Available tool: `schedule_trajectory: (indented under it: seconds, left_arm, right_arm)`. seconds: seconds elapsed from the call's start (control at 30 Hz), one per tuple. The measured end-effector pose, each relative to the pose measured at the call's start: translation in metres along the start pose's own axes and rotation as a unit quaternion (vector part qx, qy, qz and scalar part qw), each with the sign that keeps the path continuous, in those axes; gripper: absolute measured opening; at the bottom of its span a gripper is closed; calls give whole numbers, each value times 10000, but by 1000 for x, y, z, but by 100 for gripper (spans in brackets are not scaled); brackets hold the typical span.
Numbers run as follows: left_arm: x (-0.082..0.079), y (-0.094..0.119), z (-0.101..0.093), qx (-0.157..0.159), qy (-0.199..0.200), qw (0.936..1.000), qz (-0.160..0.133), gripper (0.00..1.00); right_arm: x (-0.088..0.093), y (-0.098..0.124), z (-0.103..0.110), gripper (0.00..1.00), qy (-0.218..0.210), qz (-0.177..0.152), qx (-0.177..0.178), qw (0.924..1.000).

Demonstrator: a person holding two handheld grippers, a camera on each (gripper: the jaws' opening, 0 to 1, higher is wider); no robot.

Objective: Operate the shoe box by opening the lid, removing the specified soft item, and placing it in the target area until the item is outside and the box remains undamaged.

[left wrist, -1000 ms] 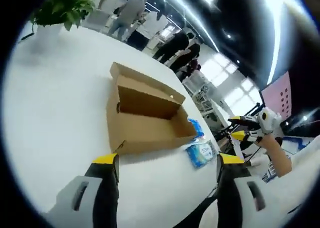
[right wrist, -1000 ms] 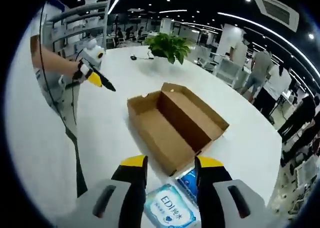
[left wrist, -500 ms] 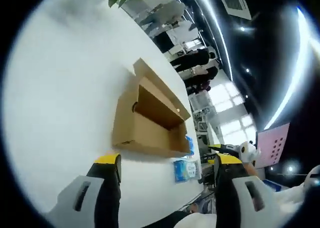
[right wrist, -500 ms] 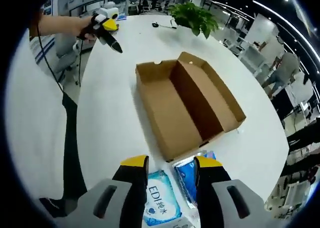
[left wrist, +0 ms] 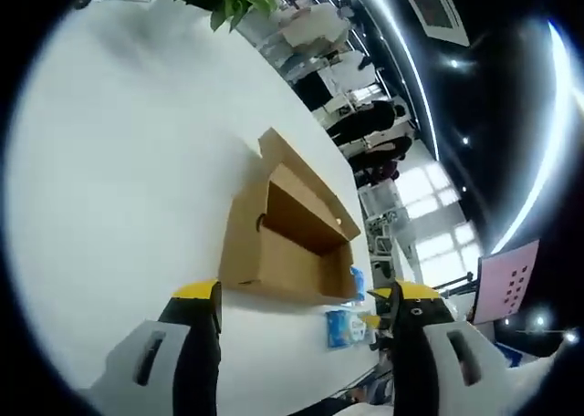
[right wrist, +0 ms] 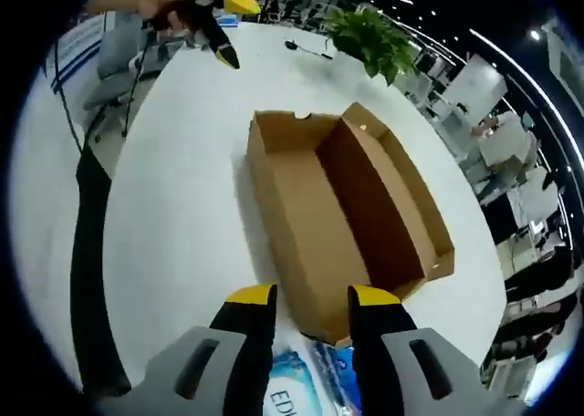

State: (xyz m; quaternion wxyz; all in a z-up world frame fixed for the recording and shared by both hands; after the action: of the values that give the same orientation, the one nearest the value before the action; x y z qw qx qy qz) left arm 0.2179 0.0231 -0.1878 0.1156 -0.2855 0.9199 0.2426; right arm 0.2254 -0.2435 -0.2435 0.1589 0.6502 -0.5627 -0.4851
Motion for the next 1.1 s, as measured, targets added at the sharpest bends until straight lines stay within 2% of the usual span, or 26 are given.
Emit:
schedule_trajectory:
  seconds: [0.03,0.07,0.1,0.2,0.27,0.33,0.37,0.47,0.57,0.63,0.67,0.7,0.73,0.77,0.8,0.9,1.0,1.1]
  left_arm:
    - [-1,-1,1,-33,-30,10000,17,77]
    - [-2,-2,3,-47,-40,10000,22,77]
    - [-3,-3,5,-66,-38,10000,24,77]
    - [-9,-4,6,-61,-26,10000,-20,78]
    - [-14,-3,4,-17,2,10000,-46,79]
    - [-21,-1,4,-48,-54,9999,-85,80]
    - [-25,1,5,-77,-90,9999,-104,80]
    - [-38,5,9,-121,-93,9998,-135,80]
    - [-47,4,9,-143,-188,9997,-44,80]
    - [-58,2,11,-258,-397,9989,25,83]
    - [-66,2,14,-441,-806,9958,66,84]
    - [-71,2,14,-565,-1023,9931,106,85]
    - [-75,1,12,-583,-1185,9911,162,85]
    - [-77,-2,5,-435,-1270,9905,285,85]
    - [-79,-5,0,-343,-1221,9914,328,86]
    - [-93,-12,-6,-202,-1120,9933,212,91]
    - [-108,-17,-6,-98,-749,9971,-90,91]
    - [-109,-25,-1,-92,-572,9983,-42,90]
  right_arm:
    - [-1,-3,-3,30,-82,-113,-38,9999]
    - [1,-6,-2,30,-143,-78,-181,9997]
    - [9,-7,1,30,-301,177,-383,9987]
    - [13,-12,-6,30,-122,160,-398,9990]
    - [14,-11,-7,30,-207,177,-474,9985]
    - [11,-10,1,29,-480,65,-844,9953]
    - [9,-10,0,29,-465,-9,-876,9951]
    - [16,-15,-4,28,-210,268,-761,9965]
    - [16,-19,-3,28,-206,292,-810,9961]
    - [19,-22,-3,28,-192,399,-785,9959]
    - [20,-23,-3,28,-127,408,-742,9963]
    - [21,-23,-4,28,-99,427,-723,9964]
    - [21,-24,-3,28,-112,460,-735,9962]
    - [22,-24,-3,28,-123,471,-746,9960]
    - [22,-25,-2,28,-139,492,-765,9958]
    - [23,-27,0,28,-156,549,-770,9954]
    - [22,-29,2,28,-226,571,-806,9949]
    - [25,-31,4,27,-76,678,-819,9943]
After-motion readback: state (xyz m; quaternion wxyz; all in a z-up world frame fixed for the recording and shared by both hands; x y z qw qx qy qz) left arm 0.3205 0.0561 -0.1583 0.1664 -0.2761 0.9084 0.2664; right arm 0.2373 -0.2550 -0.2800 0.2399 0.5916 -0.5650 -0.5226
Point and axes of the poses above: the point that each gripper's makers call its tool centre point, and the gripper's own axes: y roughly backward along the fingers, z roughly to its left, x roughly out of its underside, the point moved 1 cm from there along y, roughly backward along the fingers, and after that the axes turned 5 degrees about x, right-handed, at the moved point
